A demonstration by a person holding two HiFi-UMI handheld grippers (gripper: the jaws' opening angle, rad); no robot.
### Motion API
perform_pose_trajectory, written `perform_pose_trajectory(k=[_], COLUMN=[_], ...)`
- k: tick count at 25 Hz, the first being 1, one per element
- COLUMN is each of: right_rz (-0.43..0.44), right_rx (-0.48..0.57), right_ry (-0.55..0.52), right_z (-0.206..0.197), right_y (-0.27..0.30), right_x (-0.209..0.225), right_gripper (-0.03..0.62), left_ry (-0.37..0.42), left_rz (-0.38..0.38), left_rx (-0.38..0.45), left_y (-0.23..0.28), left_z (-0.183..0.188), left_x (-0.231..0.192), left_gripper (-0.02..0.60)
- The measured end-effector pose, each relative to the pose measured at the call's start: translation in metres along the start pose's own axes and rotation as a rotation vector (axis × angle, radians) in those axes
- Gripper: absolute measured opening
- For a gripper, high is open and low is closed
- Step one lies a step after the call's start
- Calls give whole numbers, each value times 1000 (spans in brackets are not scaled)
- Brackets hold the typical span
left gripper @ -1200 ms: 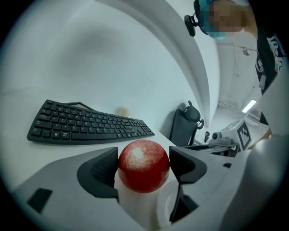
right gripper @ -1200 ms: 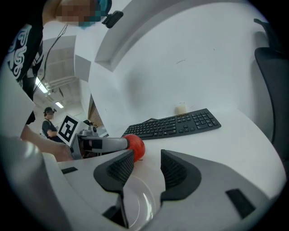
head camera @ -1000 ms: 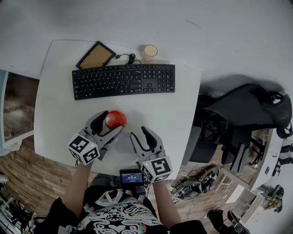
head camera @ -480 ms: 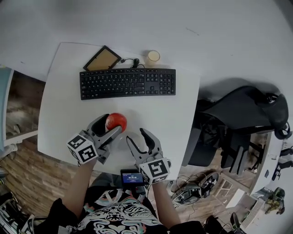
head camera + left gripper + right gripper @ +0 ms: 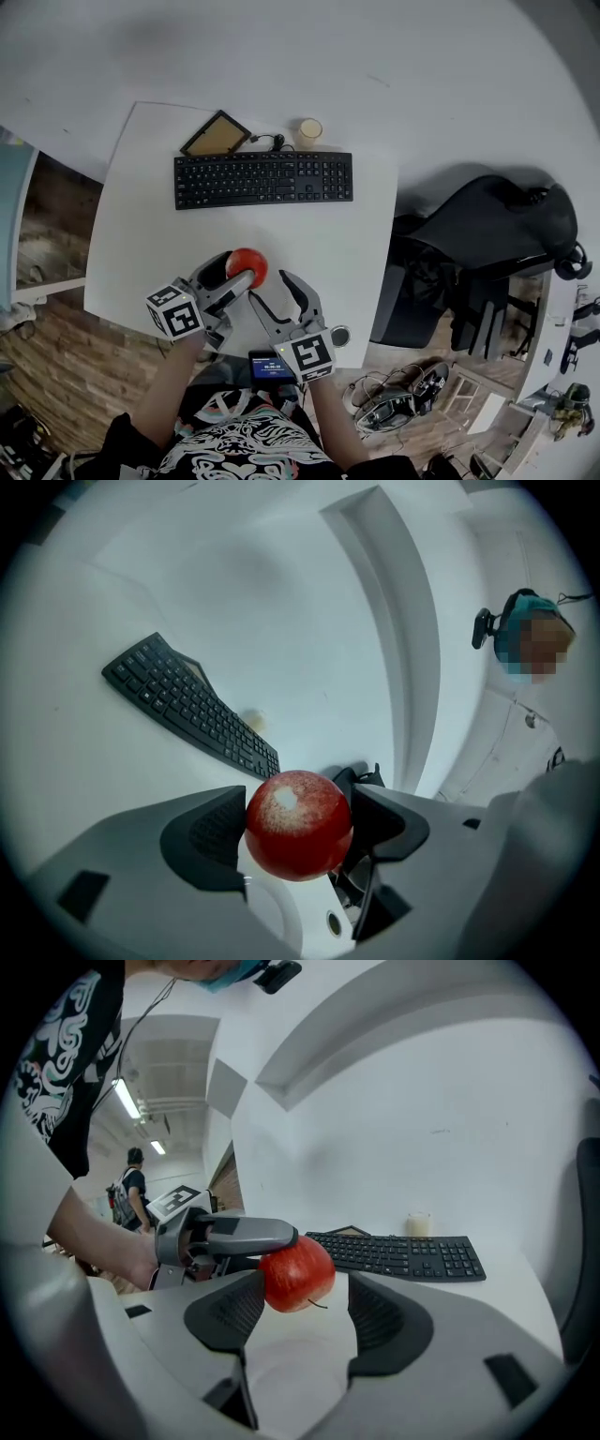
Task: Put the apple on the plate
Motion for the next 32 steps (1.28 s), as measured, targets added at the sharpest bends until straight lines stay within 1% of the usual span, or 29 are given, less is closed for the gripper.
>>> perform_pose_trajectory(k=[4, 8, 12, 15, 18, 22, 25, 27, 30, 32], right_rz=[4, 1, -2, 0, 7, 6, -1, 7, 14, 22], right_rx=[5, 39, 44, 42, 44, 39, 44, 42, 33, 3], right_ry=[-54, -138, -189, -232, -233, -245, -252, -257, -266, -268], right_z=[3, 11, 16, 15, 12, 11, 10, 9, 9, 8], right_y=[-7, -18, -27, -34, -39, -46, -49, -50, -51, -51], right_x=[-11, -22, -28, -33, -37, -41, -43, -44, -47, -48], right_gripper=[278, 295, 308, 321, 329, 334, 336, 337, 339, 339], left_ry=[-48, -101, -168, -240, -285, -325, -432, -475, -492, -495], left_rz=[-47, -93, -162, -200, -240, -254, -268, -276, -296, -295], left_rx=[20, 31, -19, -40, -80, -107, -92, -101, -130, -148], left_y=[-2, -7, -8, -8, -7, -9, -8, -9, -10, -10], left_z=[-3, -7, -14, -20, -26, -34, -38, -40, -39, -40], left_x=[11, 23, 32, 37, 45, 48, 51, 51, 54, 55], left_gripper=[360, 360, 360, 360, 360, 360, 360, 360, 360, 360])
Point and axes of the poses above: the fingertips, and each gripper's own axes: y forward along the fingers, x to its right, z out of its top, the point moved 7 cm from there along -y, backward along the fingers, and after that the axes turned 9 degrees about -z, right-handed, at the moved point
